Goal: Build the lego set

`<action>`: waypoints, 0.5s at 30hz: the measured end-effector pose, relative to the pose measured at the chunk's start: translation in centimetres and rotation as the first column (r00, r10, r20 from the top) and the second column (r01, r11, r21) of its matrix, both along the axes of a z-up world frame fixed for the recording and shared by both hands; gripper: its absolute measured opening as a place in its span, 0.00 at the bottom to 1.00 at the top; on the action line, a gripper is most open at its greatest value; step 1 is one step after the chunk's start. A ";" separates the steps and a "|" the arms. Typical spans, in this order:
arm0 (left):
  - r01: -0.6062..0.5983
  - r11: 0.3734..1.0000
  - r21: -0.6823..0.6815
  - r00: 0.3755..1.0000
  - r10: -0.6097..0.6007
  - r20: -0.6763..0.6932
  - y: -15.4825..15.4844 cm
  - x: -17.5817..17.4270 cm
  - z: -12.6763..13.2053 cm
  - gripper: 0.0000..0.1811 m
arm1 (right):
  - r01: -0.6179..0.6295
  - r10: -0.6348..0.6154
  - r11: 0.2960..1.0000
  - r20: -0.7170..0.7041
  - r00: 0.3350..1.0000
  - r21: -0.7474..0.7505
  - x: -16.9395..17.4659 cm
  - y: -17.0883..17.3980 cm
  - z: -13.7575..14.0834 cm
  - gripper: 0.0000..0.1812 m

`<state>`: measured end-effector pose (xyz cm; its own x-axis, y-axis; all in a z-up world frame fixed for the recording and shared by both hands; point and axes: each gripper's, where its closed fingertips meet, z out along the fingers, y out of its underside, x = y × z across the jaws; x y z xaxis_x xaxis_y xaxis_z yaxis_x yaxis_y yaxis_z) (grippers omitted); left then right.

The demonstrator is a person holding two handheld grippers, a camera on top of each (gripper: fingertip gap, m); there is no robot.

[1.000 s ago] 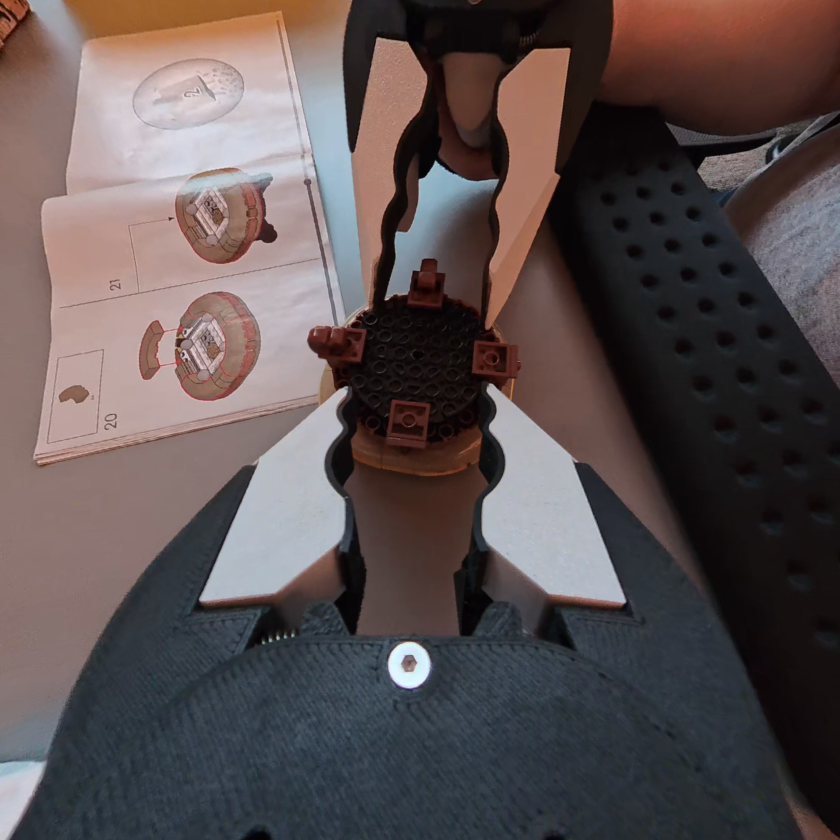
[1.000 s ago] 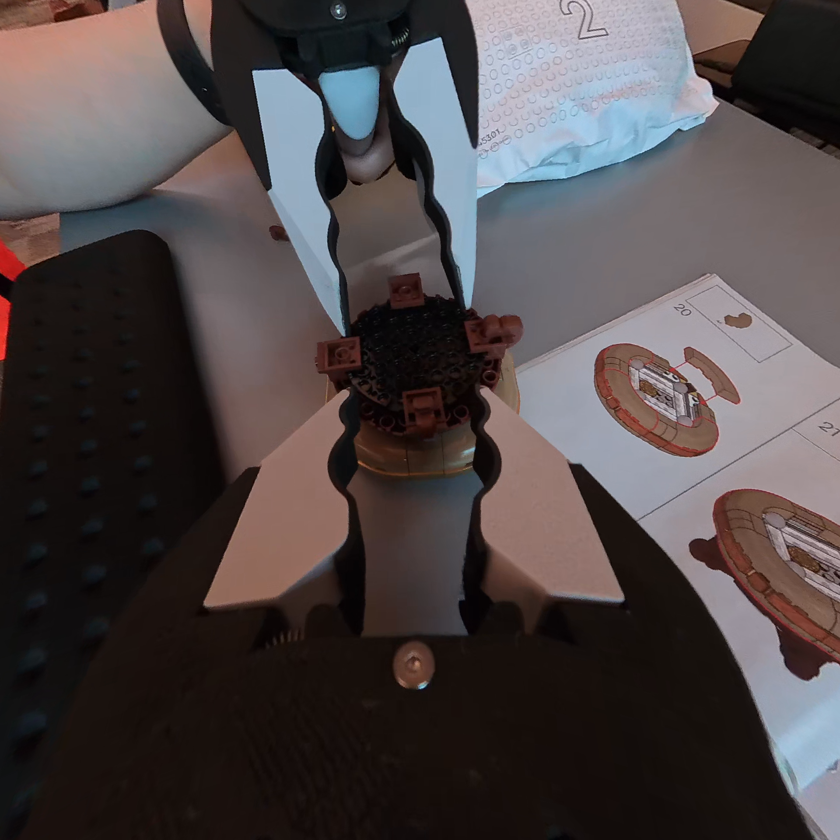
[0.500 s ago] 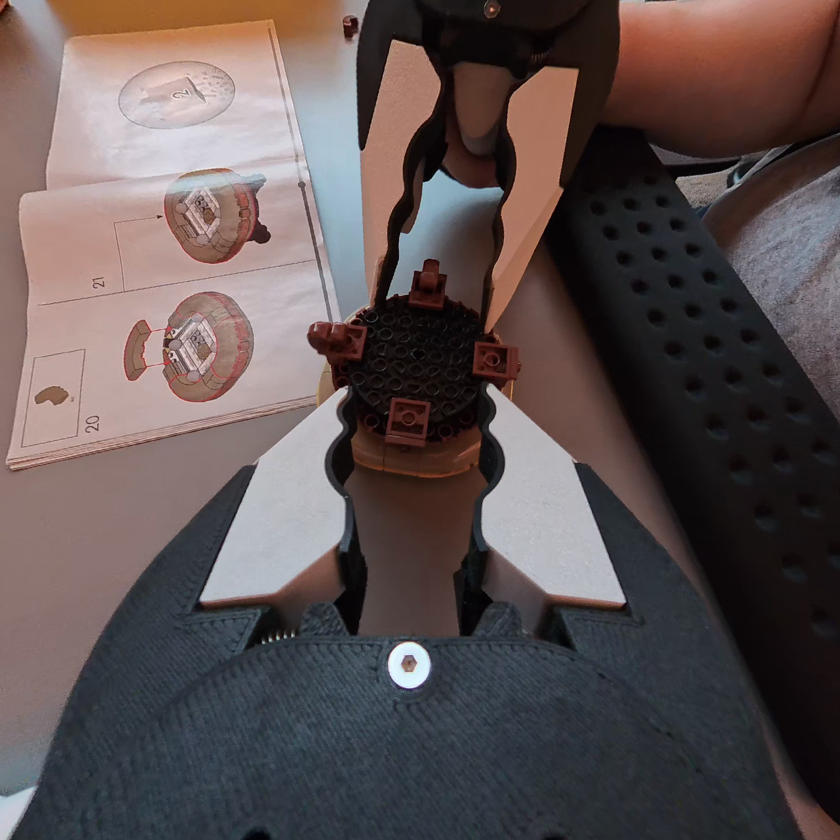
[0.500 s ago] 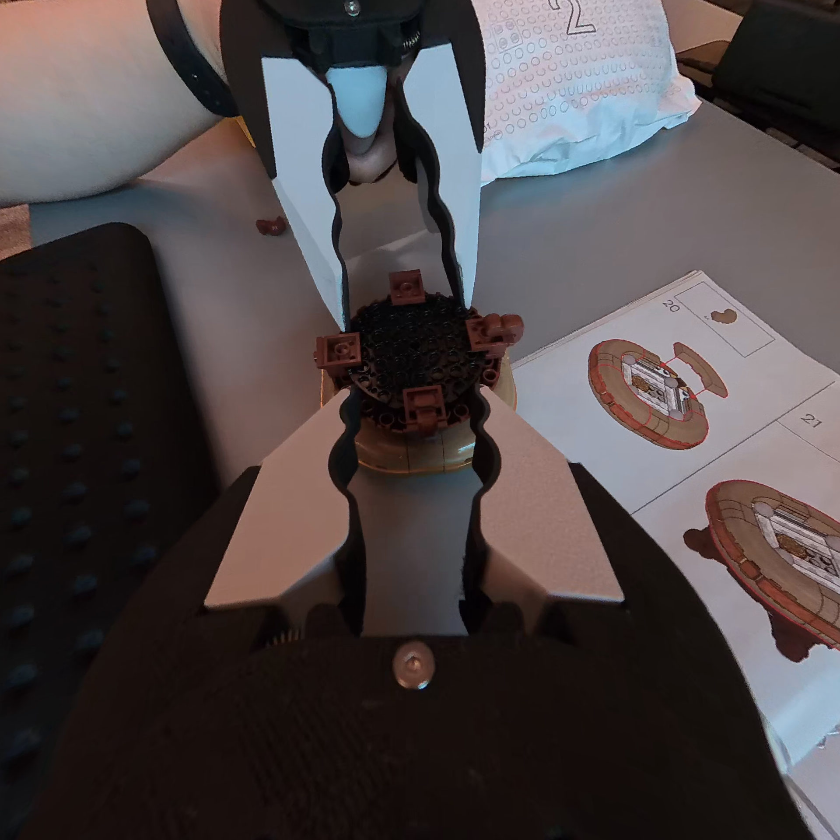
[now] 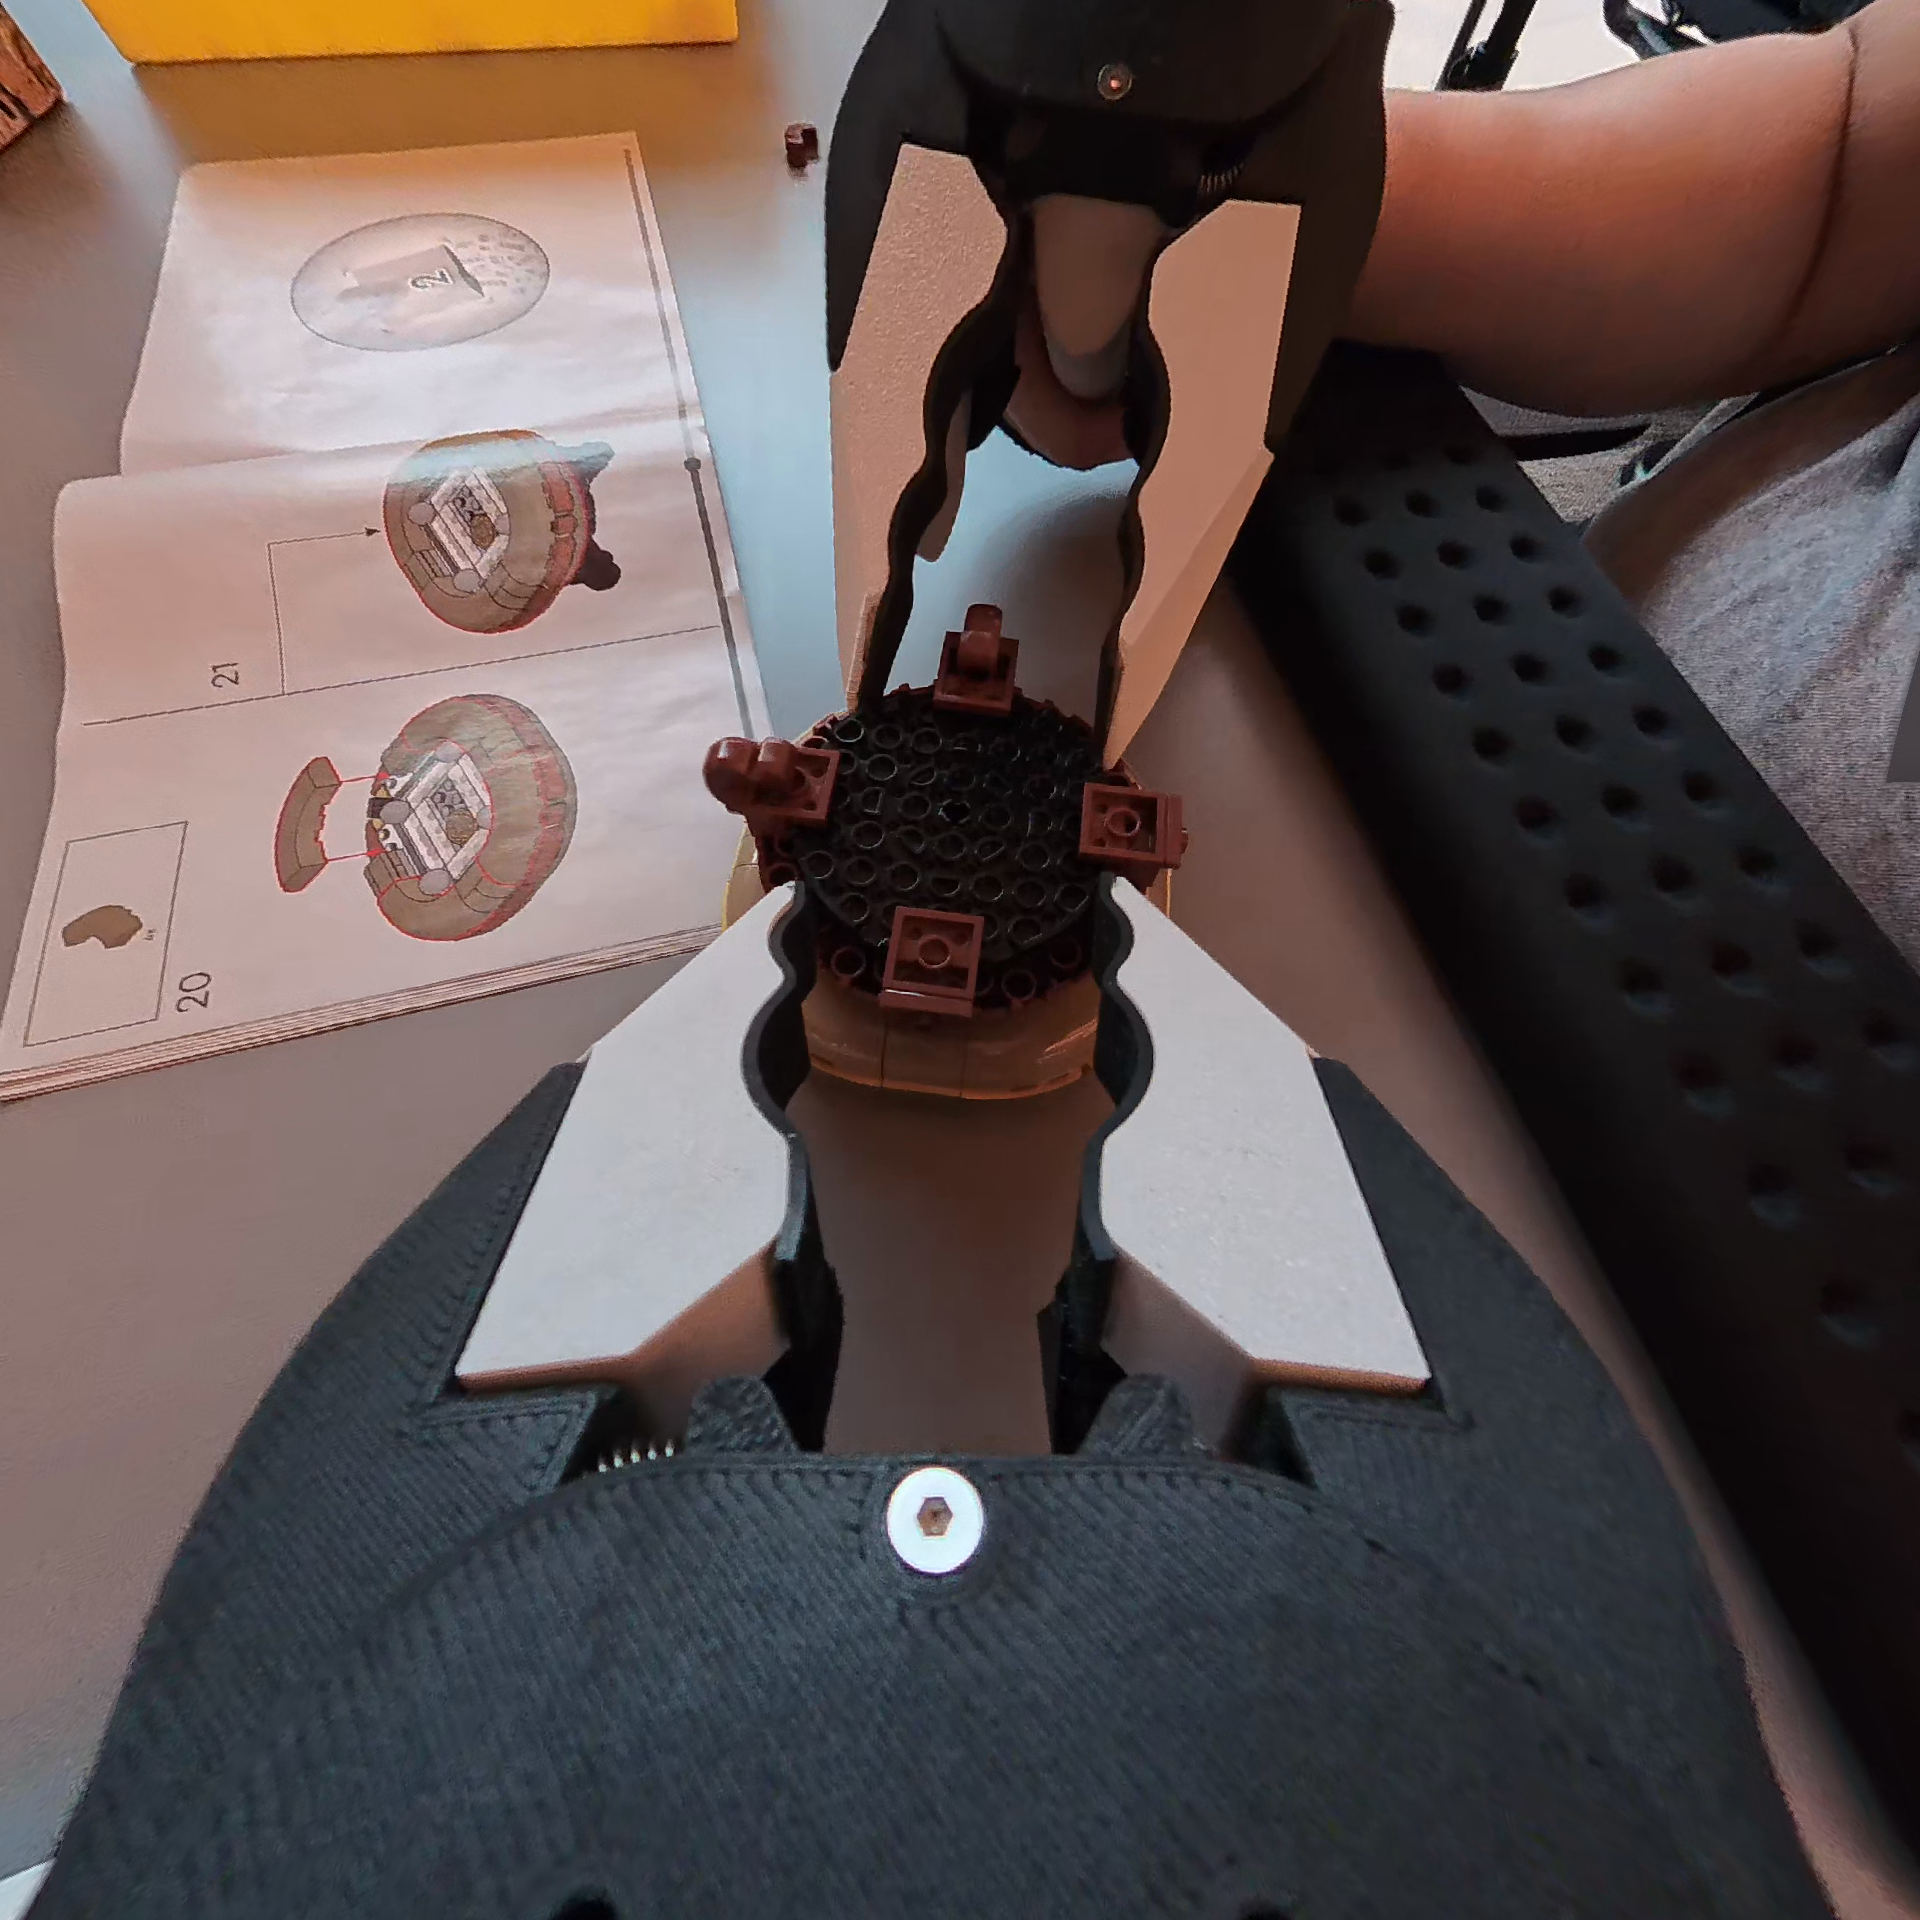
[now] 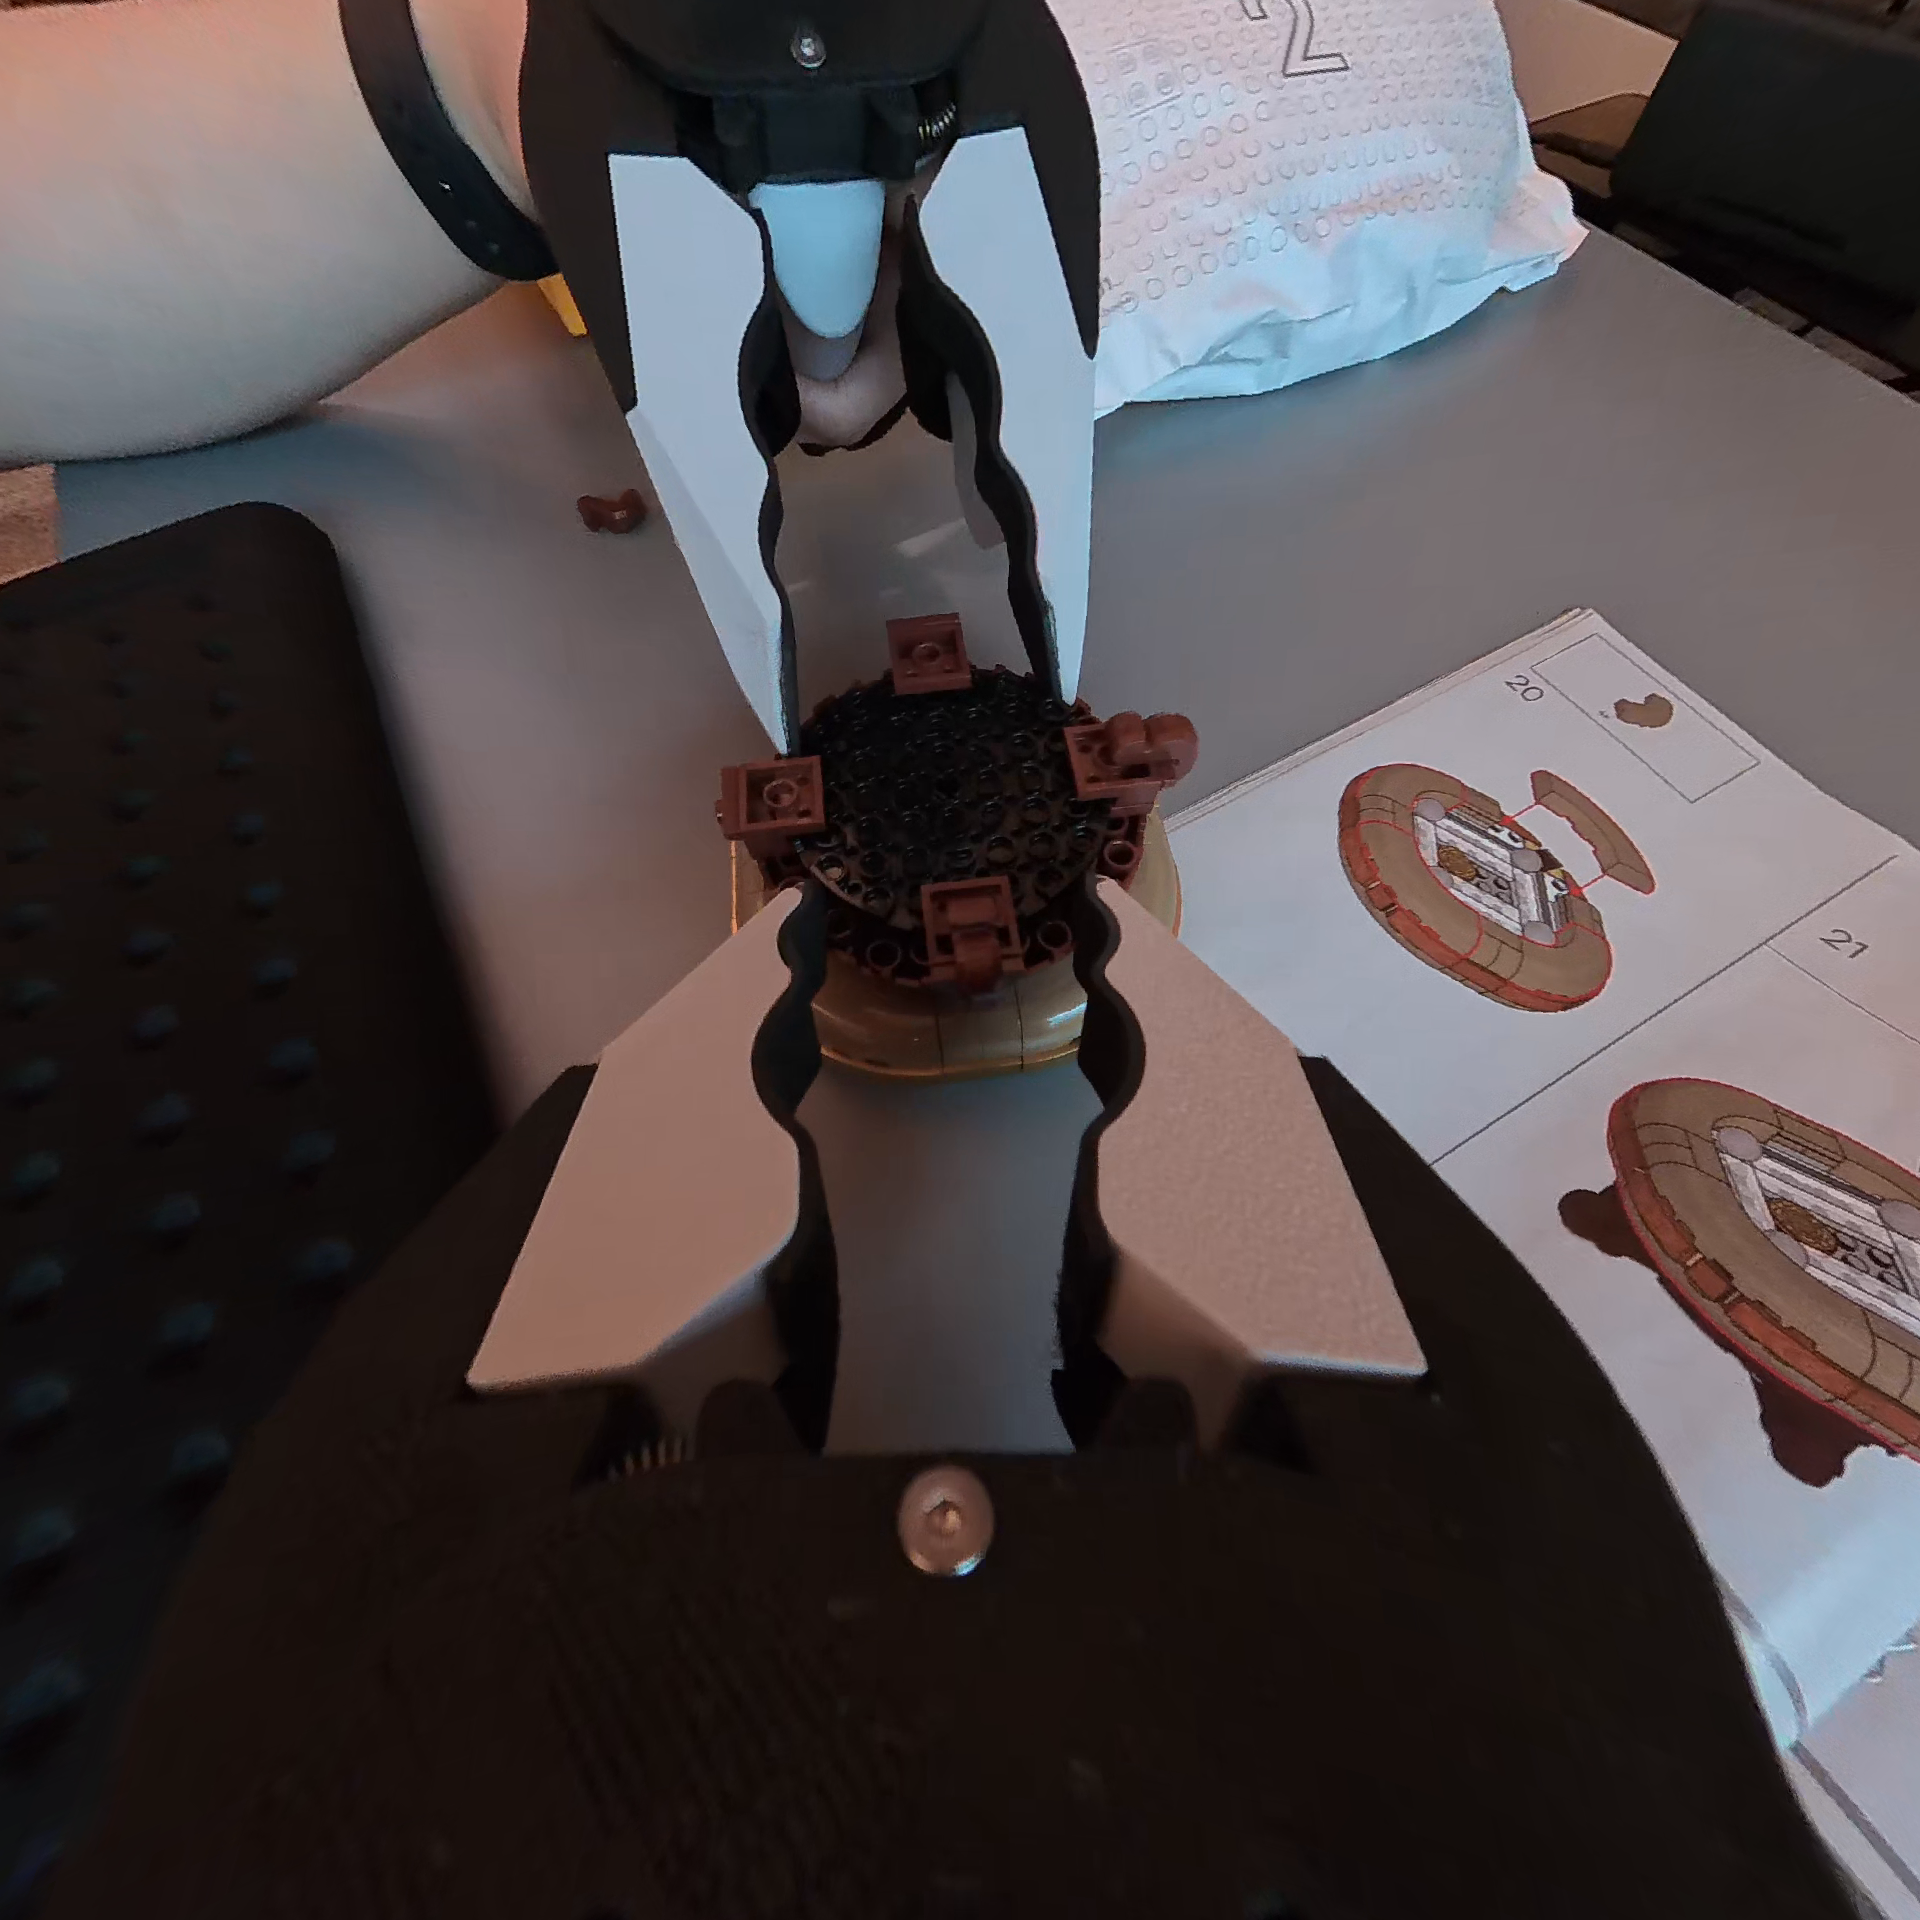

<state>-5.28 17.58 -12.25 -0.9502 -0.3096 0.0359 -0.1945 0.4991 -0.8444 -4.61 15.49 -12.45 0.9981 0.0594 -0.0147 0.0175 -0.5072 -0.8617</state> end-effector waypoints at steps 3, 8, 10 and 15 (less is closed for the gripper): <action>0.007 1.000 0.017 1.000 -0.007 -0.004 -0.2 -0.3 0.0 0.29 | -0.012 0.012 1.000 -0.018 1.000 0.008 -0.3 -0.3 0.0 0.26; -0.009 0.999 0.047 1.000 0.009 -0.012 -0.4 -0.5 -0.1 0.29 | -0.030 0.030 0.999 -0.015 0.999 0.013 -0.4 -0.4 0.0 0.26; -0.028 0.998 0.062 1.000 0.028 -0.005 -0.4 -0.4 -0.1 0.29 | -0.037 0.037 0.999 -0.016 0.999 0.017 -0.3 -0.4 0.0 0.26; -0.024 0.998 0.058 1.000 0.024 0.004 -0.4 -0.4 -0.1 0.29 | -0.057 0.057 0.998 0.011 0.998 -0.003 -0.3 -0.4 0.0 0.26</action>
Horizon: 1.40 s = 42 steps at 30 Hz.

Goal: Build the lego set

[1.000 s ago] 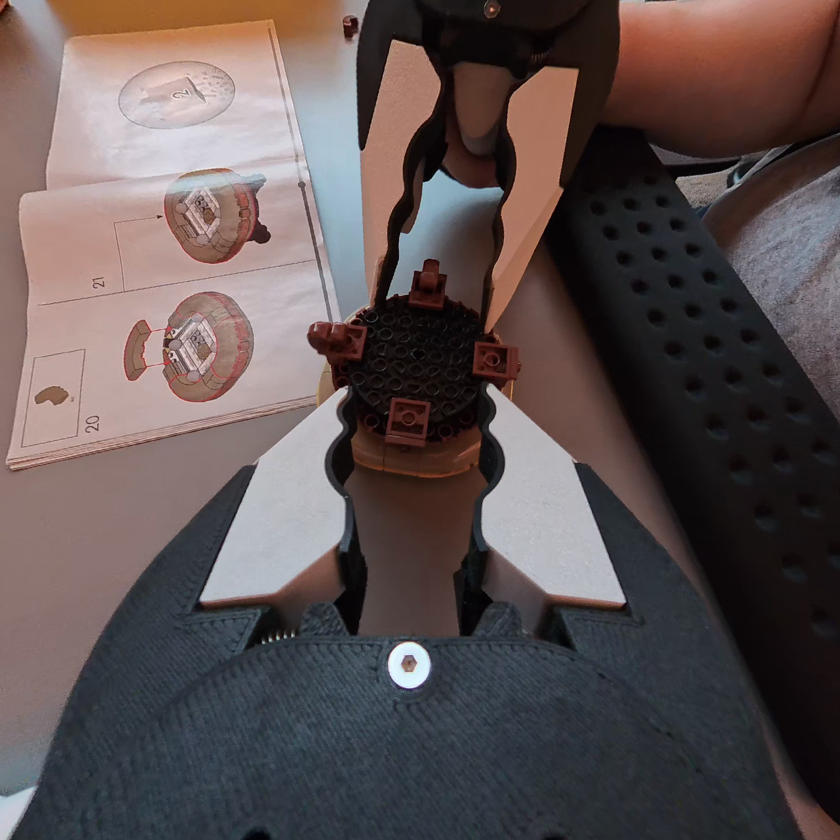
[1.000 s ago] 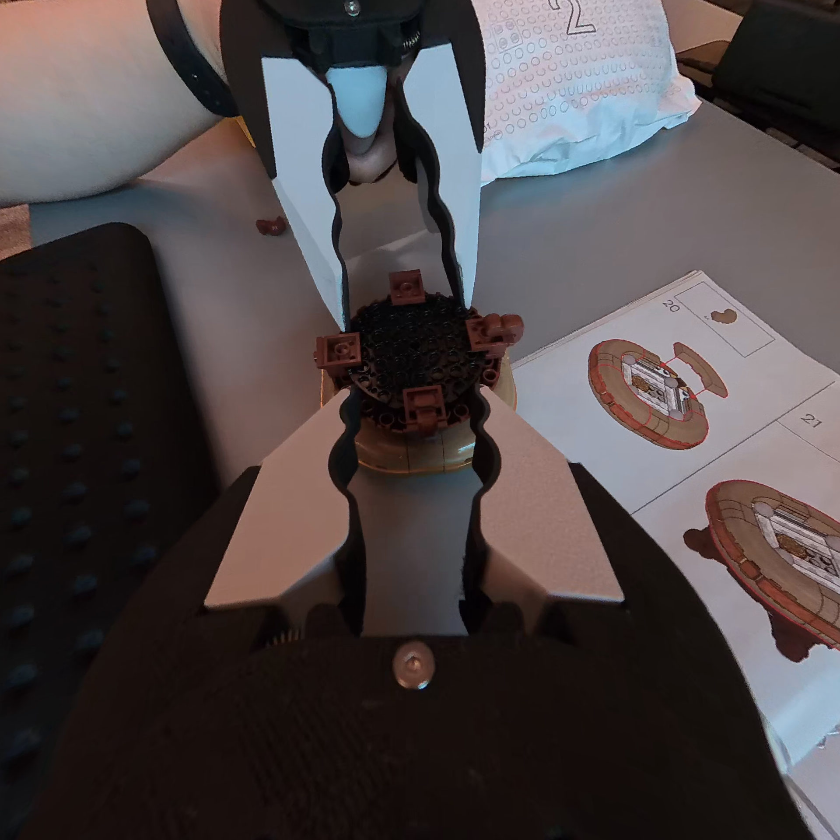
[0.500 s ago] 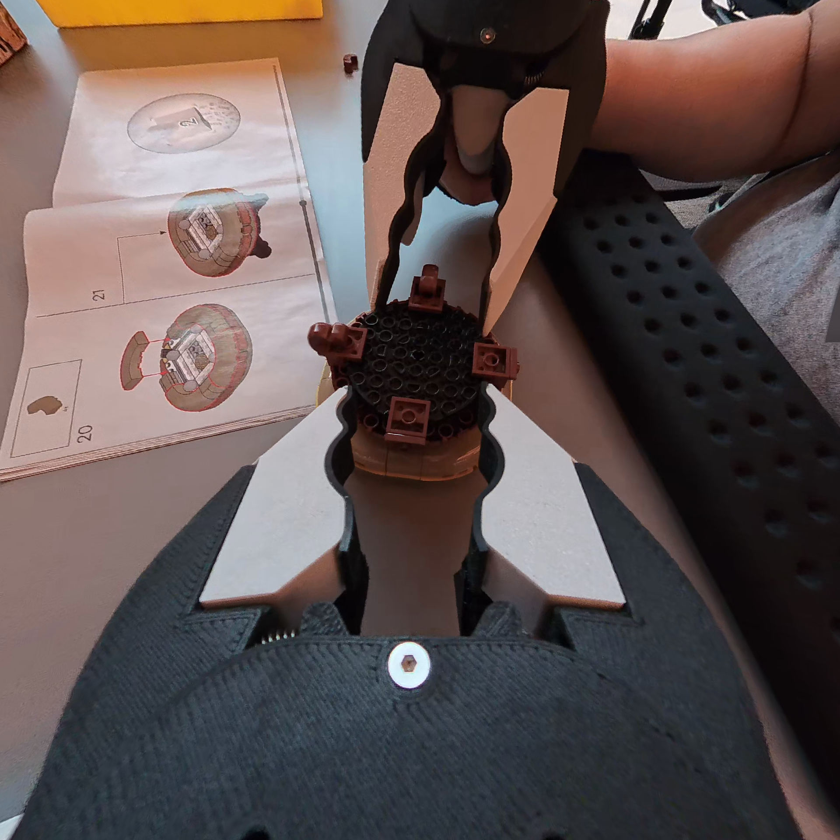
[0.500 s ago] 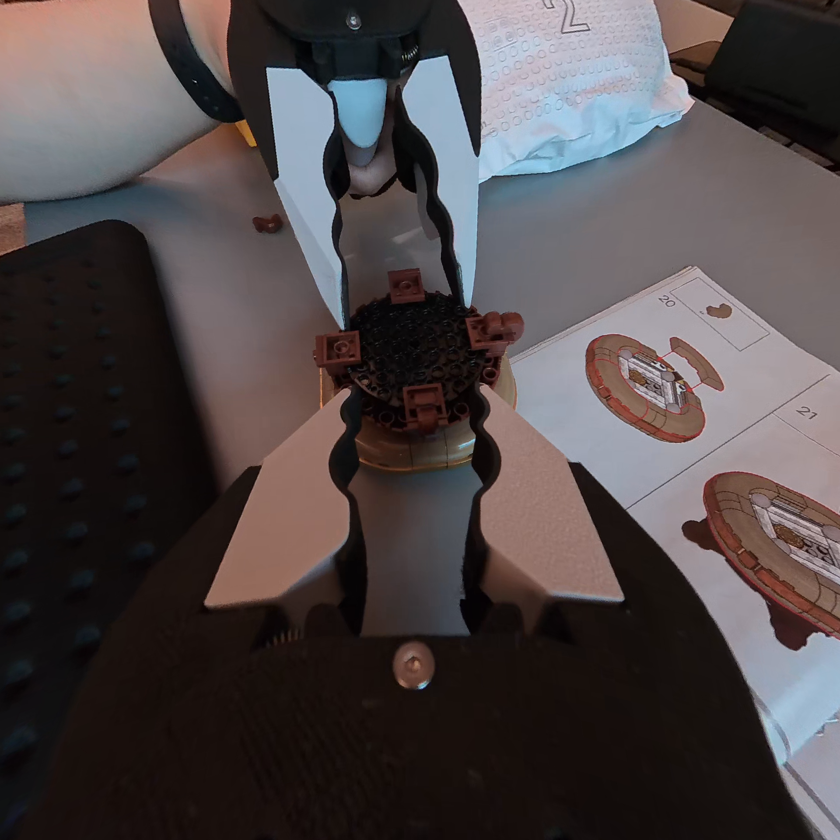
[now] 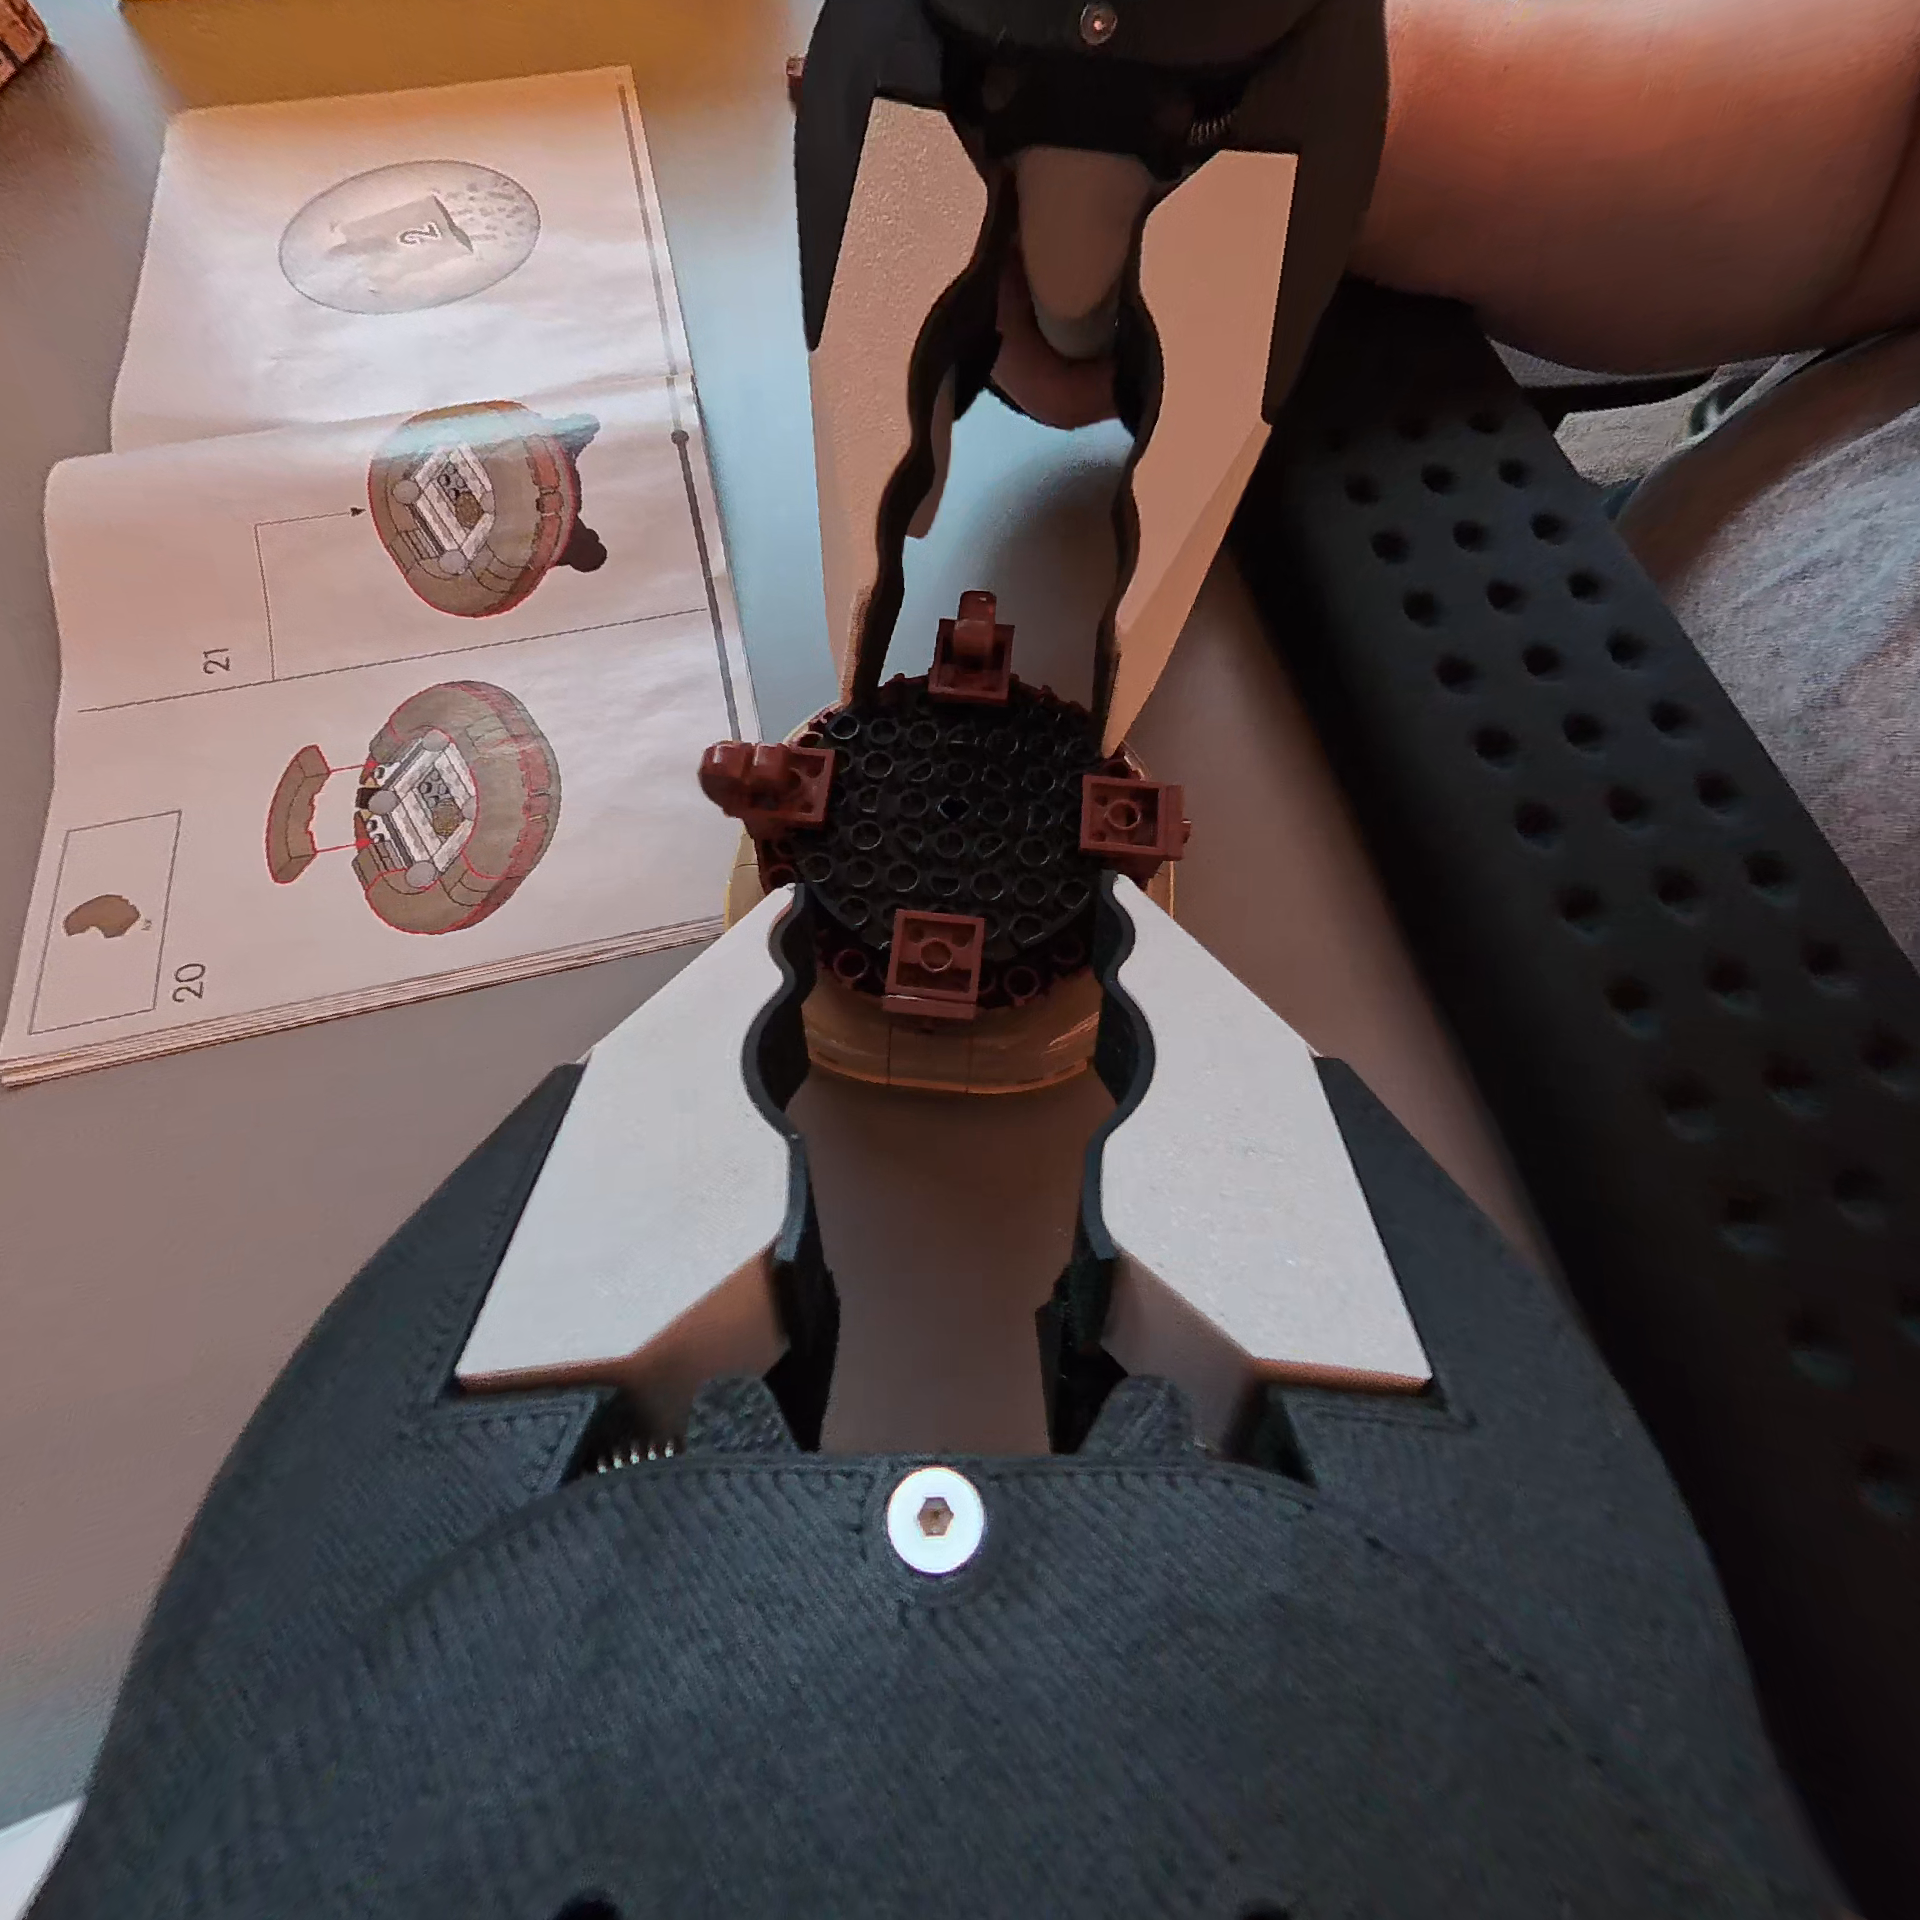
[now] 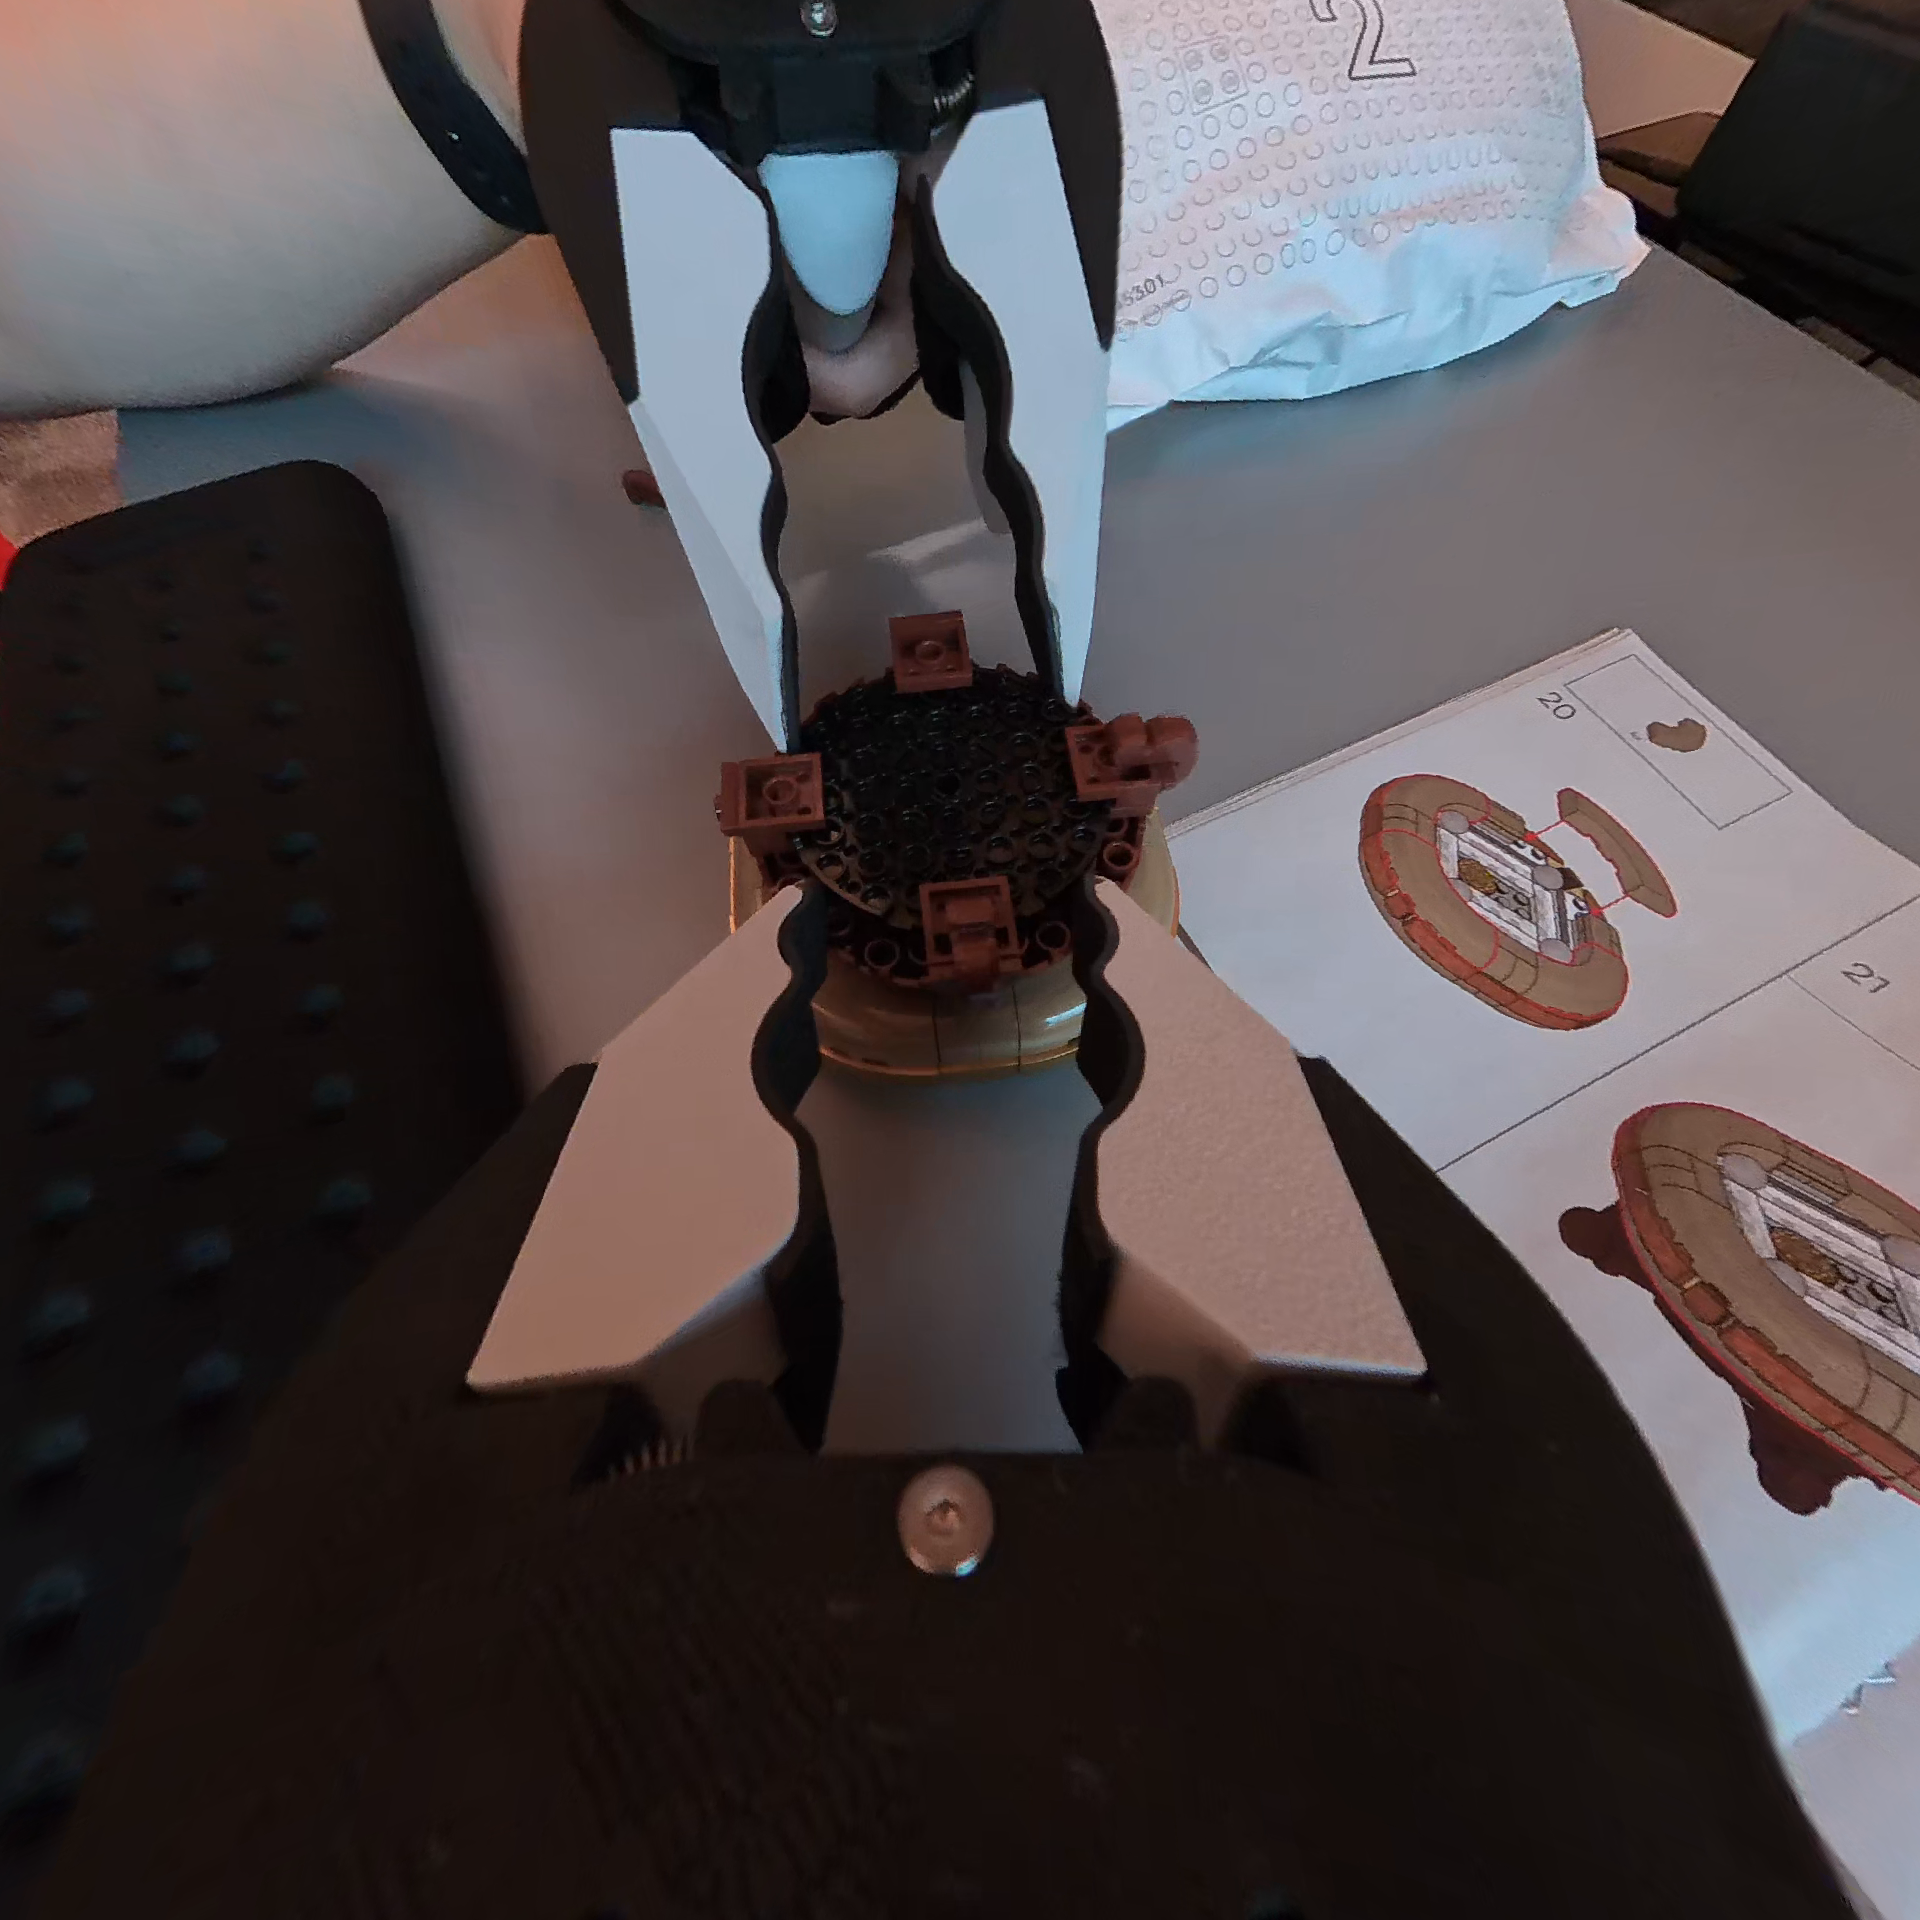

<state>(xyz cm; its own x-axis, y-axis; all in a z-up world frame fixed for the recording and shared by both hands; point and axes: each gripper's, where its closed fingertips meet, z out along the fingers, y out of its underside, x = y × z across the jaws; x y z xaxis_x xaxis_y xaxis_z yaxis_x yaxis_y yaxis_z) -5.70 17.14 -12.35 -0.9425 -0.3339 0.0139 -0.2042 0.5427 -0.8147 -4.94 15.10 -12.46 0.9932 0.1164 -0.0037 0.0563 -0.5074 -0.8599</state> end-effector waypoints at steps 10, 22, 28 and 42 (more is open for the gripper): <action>0.006 0.997 -0.072 1.000 -0.006 0.002 0.0 0.1 0.0 0.29 | 0.016 -0.016 1.000 0.000 1.000 -0.024 0.0 0.0 -0.1 0.26; 0.003 0.997 -0.080 1.000 -0.003 0.000 0.0 0.0 0.0 0.29 | 0.013 -0.013 0.999 -0.002 1.000 -0.043 0.0 0.0 -0.1 0.26; -0.005 0.999 -0.045 1.000 0.006 0.016 0.0 0.0 0.0 0.29 | 0.000 0.000 0.999 0.000 1.000 -0.036 0.0 0.0 -0.1 0.26; -0.011 0.997 -0.081 1.000 0.012 0.007 0.0 -0.1 0.0 0.29 | -0.005 0.009 0.994 0.032 0.999 -0.107 0.0 0.0 -0.1 0.26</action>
